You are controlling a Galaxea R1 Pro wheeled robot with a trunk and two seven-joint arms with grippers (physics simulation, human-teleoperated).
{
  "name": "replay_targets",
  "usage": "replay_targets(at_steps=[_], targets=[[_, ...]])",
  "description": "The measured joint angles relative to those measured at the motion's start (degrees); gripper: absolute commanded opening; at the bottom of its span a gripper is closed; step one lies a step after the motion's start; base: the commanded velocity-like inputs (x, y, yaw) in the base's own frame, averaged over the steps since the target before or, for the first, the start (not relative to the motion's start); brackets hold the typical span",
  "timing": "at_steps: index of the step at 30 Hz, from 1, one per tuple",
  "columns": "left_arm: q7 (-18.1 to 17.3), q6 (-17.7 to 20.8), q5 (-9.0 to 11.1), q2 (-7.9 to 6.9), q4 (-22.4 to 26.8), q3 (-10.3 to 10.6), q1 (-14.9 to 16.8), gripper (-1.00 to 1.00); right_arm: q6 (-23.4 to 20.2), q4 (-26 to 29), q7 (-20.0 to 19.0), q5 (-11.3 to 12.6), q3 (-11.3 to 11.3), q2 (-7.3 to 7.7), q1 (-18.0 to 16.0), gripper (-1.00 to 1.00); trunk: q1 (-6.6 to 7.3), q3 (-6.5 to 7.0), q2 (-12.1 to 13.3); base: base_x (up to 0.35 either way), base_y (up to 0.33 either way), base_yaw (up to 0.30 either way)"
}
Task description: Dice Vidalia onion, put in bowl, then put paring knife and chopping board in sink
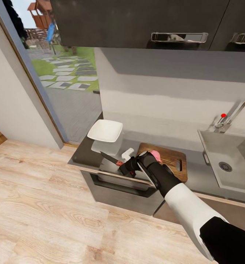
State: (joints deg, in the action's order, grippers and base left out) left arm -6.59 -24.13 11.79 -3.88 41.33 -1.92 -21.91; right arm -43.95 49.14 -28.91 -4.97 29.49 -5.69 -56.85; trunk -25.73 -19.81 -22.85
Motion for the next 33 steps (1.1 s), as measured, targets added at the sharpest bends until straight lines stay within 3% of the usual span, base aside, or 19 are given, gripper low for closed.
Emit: replay_targets(at_steps=[19, 33], targets=[[0.0, 0.0, 0.0, 0.0, 0.0, 0.0, 0.0, 1.0, 0.0, 0.0, 0.1, 0.0, 0.0, -0.01, 0.0, -1.0, 0.0, 0.01, 0.0, 0.0, 0.0, 0.0], [0.0, 0.0, 0.1, 0.0, -0.1, 0.0, 0.0, 1.0, -0.2, -1.0, 0.0, 0.7, 0.0, -0.14, 0.0, -1.0, -0.01, 0.98, 0.0, 0.0, 0.0, 0.0]])
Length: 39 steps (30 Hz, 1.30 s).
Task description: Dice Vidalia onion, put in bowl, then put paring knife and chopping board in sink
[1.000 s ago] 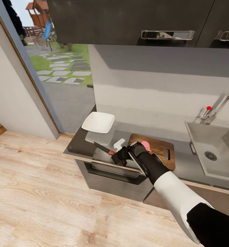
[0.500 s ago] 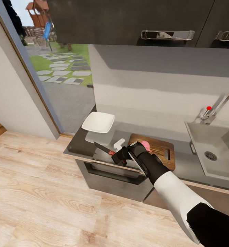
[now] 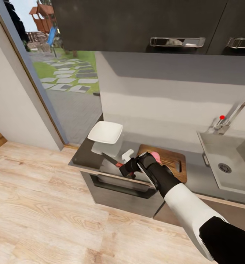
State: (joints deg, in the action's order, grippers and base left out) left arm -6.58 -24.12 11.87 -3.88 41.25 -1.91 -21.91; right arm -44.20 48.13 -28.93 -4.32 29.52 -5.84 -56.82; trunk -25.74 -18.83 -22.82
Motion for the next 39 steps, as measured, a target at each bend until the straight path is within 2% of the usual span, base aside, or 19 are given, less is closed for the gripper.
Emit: replay_targets(at_steps=[19, 39], targets=[[0.0, 0.0, 0.0, 0.0, 0.0, 0.0, 0.0, 1.0, 0.0, 0.2, -0.2, 0.0, 0.0, -0.13, 0.0, -1.0, -0.01, 1.71, 0.0, -0.011, 0.0, 0.0], [0.0, 0.0, 0.0, 0.0, 0.0, 0.0, 0.0, 1.0, 0.0, 0.2, -0.2, 0.0, 0.0, -0.14, 0.0, -1.0, -0.04, 3.52, 0.0, -0.297, 0.0, 0.0]])
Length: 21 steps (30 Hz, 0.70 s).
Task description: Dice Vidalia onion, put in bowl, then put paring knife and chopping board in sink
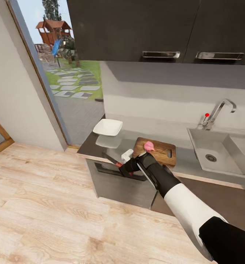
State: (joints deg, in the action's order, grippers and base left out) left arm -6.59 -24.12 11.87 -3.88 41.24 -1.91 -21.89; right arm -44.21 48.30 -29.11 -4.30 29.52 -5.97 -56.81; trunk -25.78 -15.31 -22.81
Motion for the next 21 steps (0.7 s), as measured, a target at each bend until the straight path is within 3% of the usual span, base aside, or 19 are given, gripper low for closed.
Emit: replay_targets(at_steps=[6, 13, 17, 21], targets=[[0.0, 0.0, 0.0, 0.0, 0.0, 0.0, 0.0, 1.0, 0.0, 0.0, 0.1, 0.0, 0.0, -0.05, 0.0, -1.0, 0.01, 0.54, 0.0, -0.271, 0.0, 0.0], [-0.1, 0.0, -0.1, -0.03, 0.4, 0.0, 0.0, 1.0, 1.3, 1.3, 0.5, -0.3, -0.3, -0.28, 0.0, -1.0, 0.03, 0.89, 0.0, -0.041, 0.0, 0.0], [-0.1, 0.0, -0.1, -0.05, 0.3, 0.0, 0.0, 1.0, 0.8, 10.6, 3.4, -1.3, -0.4, 0.68, 0.0, -1.0, 0.04, 0.91, 0.0, -0.002, 0.0, 0.0], [-0.1, 0.0, -0.1, -0.01, 0.2, 0.0, 0.0, 1.0, -4.0, 21.7, 9.2, -7.5, -0.4, 2.22, 0.0, -1.0, 0.04, 0.91, 0.0, 0.002, -0.002, 0.0]])
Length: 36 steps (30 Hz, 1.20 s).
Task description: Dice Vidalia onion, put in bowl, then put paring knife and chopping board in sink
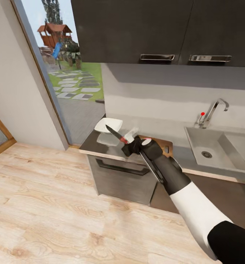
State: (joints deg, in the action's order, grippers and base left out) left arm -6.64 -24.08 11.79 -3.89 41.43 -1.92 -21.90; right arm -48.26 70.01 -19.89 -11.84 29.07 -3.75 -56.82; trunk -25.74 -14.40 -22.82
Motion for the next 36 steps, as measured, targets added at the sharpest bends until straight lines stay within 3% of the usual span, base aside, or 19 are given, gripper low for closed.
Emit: replay_targets(at_steps=[2, 5, 8, 12, 21, 36], targets=[[0.0, 0.0, 0.0, 0.01, 0.0, 0.0, 0.0, 1.0, -2.8, 4.8, 4.2, -6.2, 0.0, 0.25, 0.0, -1.0, 0.01, 0.0, 0.0, 0.109, -0.109, 0.0], [0.0, 0.0, 0.0, 0.01, 0.0, 0.0, 0.0, 1.0, -3.6, 6.4, 10.9, -12.7, 0.1, 0.19, 0.0, -1.0, 0.02, 0.0, 0.0, 0.19, -0.187, 0.0], [0.0, 0.1, 0.0, 0.01, -0.1, 0.0, 0.0, 1.0, -4.7, 6.7, 15.0, -15.1, 0.3, 0.09, 0.0, -1.0, 0.02, -0.01, 0.0, 0.218, -0.213, 0.0], [0.0, 0.1, -0.1, 0.02, -0.2, 0.0, 0.0, 1.0, -7.3, 6.8, 16.2, -15.9, 0.3, 0.11, 0.0, -1.0, 0.02, 0.05, 0.0, 0.225, -0.219, -0.03], [0.0, 0.1, -0.1, 0.1, -0.6, 0.1, 0.0, 1.0, -7.9, 6.8, 16.5, -16.0, 0.3, 0.17, 0.1, -1.0, 0.02, 0.72, 0.0, 0.219, -0.216, -0.109], [-0.1, 0.1, -0.1, 0.07, -0.6, 0.1, 0.0, 1.0, -7.9, 6.7, 16.5, -15.9, 0.3, 0.24, 0.2, -1.0, 0.0, 2.03, 0.0, 0.017, -0.017, -0.087]])
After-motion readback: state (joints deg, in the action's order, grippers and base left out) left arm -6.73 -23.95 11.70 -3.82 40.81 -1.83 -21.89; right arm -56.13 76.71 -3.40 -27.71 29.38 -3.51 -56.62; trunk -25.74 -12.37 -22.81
